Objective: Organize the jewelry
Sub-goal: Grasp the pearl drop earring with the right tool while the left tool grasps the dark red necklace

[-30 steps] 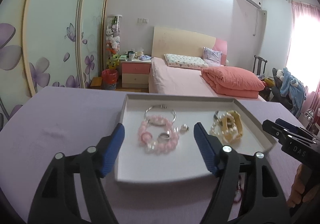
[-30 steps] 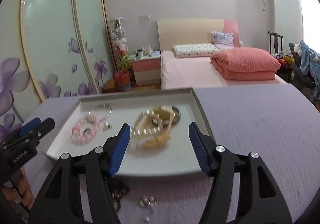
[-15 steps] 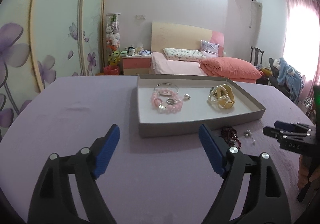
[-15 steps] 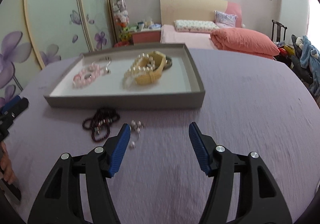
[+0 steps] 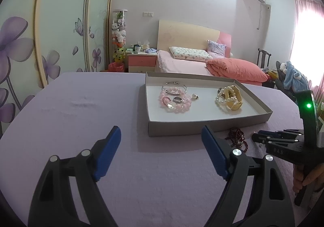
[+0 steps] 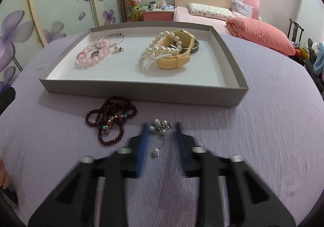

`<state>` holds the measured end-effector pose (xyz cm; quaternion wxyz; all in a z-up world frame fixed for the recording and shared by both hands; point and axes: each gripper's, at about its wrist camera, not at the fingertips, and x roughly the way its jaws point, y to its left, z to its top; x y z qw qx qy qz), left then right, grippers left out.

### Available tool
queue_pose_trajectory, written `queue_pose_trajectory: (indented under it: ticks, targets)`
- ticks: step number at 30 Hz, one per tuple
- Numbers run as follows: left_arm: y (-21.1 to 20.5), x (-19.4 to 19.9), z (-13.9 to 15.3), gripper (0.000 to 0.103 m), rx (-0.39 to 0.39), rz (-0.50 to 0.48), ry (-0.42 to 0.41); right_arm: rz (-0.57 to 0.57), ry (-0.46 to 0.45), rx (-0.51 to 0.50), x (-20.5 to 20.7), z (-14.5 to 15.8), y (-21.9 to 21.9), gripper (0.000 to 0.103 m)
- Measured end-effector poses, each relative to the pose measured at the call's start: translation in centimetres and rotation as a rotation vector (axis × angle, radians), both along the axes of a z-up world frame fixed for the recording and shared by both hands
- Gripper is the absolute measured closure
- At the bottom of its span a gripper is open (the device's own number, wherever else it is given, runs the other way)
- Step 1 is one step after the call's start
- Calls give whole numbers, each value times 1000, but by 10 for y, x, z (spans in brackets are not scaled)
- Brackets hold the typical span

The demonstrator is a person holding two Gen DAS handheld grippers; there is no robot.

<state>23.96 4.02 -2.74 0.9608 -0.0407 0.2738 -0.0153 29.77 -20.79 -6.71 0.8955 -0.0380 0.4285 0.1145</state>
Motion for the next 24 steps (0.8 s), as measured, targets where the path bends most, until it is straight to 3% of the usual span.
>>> queue_pose_trajectory:
  ticks: [2,11,18,24]
  targets:
    - [-1,-1,0,23,4,-1,-1,-18,2,2,-1,1,-5,97]
    - [-26,5,-1,23,7,-86,28,-148,19,79,-30,2,-59,97]
    - [-82,31,-13,20,30,-225,150,-186,28,127,-55,2,-81,97]
    - [-125,58,-29,20,95,-262,246,-194,29,157,-60,2,-87,97]
